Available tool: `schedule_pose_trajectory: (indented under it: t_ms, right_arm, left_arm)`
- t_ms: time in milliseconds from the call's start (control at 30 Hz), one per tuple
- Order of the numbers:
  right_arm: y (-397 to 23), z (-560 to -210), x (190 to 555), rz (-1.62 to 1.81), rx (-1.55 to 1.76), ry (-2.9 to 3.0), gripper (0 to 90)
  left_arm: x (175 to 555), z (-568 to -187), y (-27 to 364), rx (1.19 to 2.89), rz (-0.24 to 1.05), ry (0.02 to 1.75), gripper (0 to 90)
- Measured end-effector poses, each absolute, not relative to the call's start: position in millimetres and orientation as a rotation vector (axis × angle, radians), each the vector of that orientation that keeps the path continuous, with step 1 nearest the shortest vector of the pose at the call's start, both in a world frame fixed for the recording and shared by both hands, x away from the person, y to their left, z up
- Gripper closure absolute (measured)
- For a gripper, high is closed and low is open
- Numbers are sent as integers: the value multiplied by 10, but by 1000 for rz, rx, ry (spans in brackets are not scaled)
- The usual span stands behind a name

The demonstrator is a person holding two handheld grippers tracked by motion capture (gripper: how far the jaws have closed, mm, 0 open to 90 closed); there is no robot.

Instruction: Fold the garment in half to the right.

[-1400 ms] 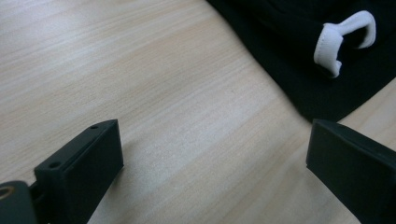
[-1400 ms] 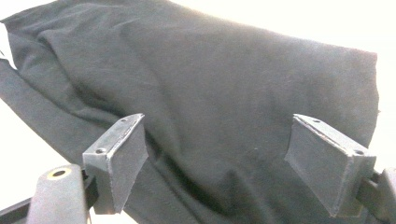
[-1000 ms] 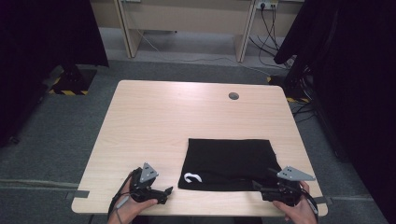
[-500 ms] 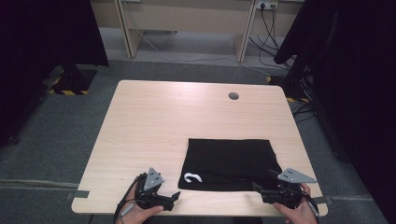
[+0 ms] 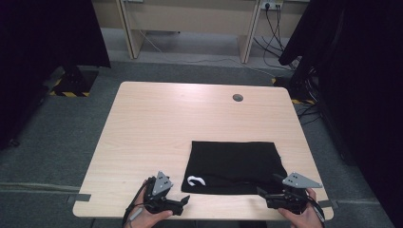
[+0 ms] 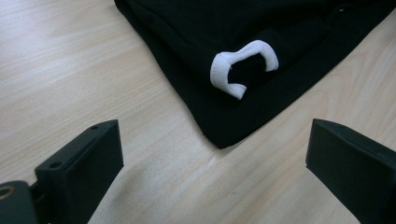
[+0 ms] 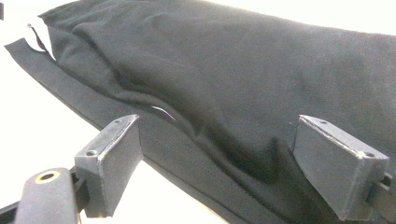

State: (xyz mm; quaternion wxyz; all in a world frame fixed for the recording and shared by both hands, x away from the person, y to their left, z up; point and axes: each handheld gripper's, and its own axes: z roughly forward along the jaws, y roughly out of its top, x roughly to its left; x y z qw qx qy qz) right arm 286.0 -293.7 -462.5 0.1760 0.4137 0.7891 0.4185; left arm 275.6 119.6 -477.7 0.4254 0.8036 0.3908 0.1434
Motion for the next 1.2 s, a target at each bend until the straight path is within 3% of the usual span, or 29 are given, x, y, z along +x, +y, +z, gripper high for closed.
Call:
schedule_pose_trajectory:
  t_ms: [700, 1067, 1200]
  right_arm:
    - [-2952, -4633, 2855, 1183, 1170, 2239, 168]
    - [-2951, -4638, 2857, 1180, 1169, 2242, 168]
    - [-2949, -4635, 2855, 1181, 1164, 2244, 169]
  left_arm:
    - [2989, -4827, 942, 2038, 326, 973, 32]
    - [3072, -4839, 826, 2102, 346, 962, 102]
    - [3085, -4835, 797, 2118, 383, 925, 233]
